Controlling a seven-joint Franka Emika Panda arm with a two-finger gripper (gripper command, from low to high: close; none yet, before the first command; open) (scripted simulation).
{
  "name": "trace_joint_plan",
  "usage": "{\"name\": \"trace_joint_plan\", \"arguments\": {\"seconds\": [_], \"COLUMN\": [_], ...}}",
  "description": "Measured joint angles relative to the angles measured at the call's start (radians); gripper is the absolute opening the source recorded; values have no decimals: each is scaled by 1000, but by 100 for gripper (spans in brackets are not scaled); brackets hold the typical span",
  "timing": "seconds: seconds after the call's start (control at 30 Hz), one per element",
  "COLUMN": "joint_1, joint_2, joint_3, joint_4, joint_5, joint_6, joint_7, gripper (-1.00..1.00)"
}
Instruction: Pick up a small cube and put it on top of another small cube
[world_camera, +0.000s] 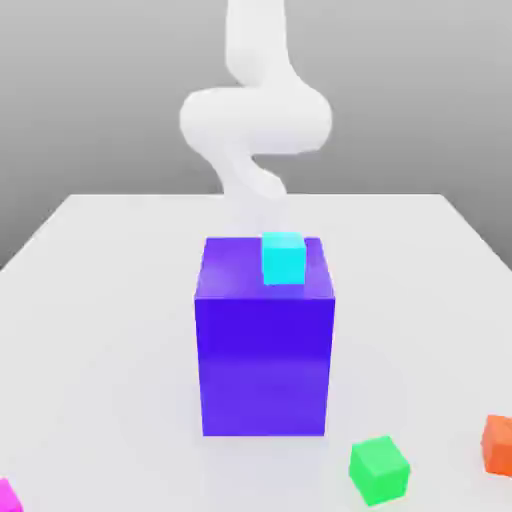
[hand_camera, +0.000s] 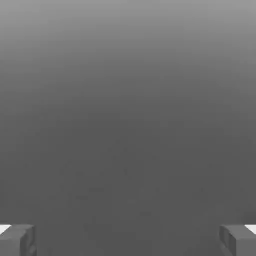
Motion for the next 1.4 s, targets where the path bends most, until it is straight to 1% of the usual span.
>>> {"name": "trace_joint_plan", "arguments": {"seconds": [0.3,0.53,0.77,1.07,1.2,1.23,1.4], "joint_1": [-82,-132,-205,-298,-329,-333,-333], "joint_2": [332,586,841,1173,1318,1338,1338], "joint_3": [-46,-99,-135,-160,-134,-130,-129], "joint_4": [59,104,149,208,242,247,247], "joint_5": [-9,6,54,141,175,179,181], "joint_6": [67,117,167,231,323,338,339], "joint_7": [84,132,158,174,158,155,154], "gripper": [0,0,0,0,0,-100,-100]}}
